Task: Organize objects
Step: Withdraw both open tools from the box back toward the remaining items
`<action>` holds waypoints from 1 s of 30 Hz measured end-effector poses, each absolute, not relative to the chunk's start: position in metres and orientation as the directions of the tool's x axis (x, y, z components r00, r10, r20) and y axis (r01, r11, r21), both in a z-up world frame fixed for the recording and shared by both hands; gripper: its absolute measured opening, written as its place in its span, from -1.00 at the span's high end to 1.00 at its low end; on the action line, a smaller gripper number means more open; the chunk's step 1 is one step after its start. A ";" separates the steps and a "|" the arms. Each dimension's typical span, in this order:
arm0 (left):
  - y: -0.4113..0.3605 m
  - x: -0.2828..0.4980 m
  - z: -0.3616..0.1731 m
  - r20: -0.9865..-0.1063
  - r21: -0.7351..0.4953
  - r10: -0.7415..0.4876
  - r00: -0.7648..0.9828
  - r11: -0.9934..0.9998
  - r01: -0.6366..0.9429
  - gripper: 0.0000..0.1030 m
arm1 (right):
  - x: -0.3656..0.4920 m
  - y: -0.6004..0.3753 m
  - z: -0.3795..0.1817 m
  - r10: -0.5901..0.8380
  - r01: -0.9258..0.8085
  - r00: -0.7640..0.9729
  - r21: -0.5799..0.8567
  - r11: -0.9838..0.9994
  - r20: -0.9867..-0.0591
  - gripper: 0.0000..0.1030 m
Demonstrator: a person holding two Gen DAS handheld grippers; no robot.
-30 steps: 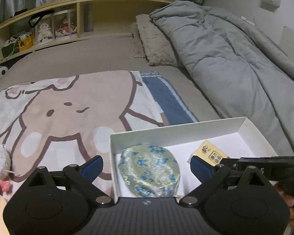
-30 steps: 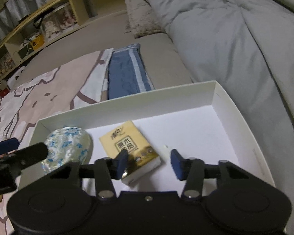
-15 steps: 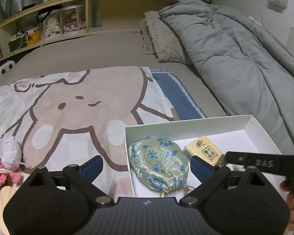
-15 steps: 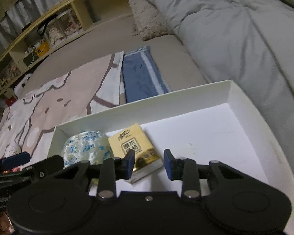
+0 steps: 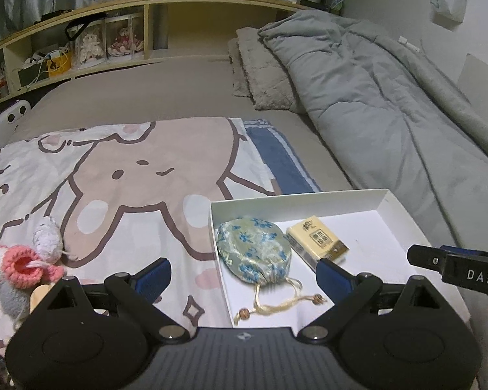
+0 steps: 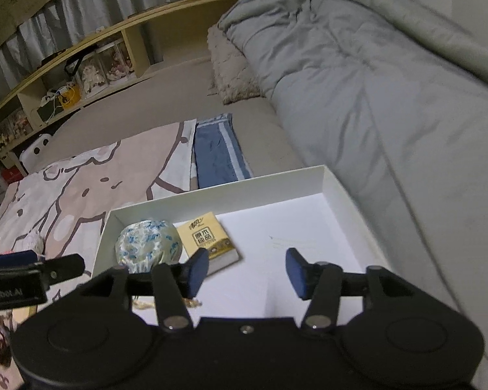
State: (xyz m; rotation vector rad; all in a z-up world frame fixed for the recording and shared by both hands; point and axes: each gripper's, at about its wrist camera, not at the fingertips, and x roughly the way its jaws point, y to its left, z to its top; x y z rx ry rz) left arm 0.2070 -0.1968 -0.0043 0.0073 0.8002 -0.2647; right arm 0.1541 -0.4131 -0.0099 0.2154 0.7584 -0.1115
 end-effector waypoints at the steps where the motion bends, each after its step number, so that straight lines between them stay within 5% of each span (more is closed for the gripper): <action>1: -0.195 0.202 -0.001 -0.707 -0.092 -0.232 0.669 0.967 0.238 -0.88 | 0.149 -0.412 -0.007 -0.026 0.177 0.724 0.149 0.973 -0.690 -0.17; 21: -0.168 0.129 0.031 -0.667 -0.069 -0.238 0.706 0.963 0.260 -1.00 | 0.069 -0.390 0.025 -0.084 0.155 0.776 0.060 0.986 -0.626 -0.97; 30: -0.163 0.107 0.037 -0.640 -0.063 -0.248 0.728 0.960 0.271 -1.00 | 0.049 -0.386 0.036 -0.103 0.164 0.789 0.046 0.985 -0.606 -1.00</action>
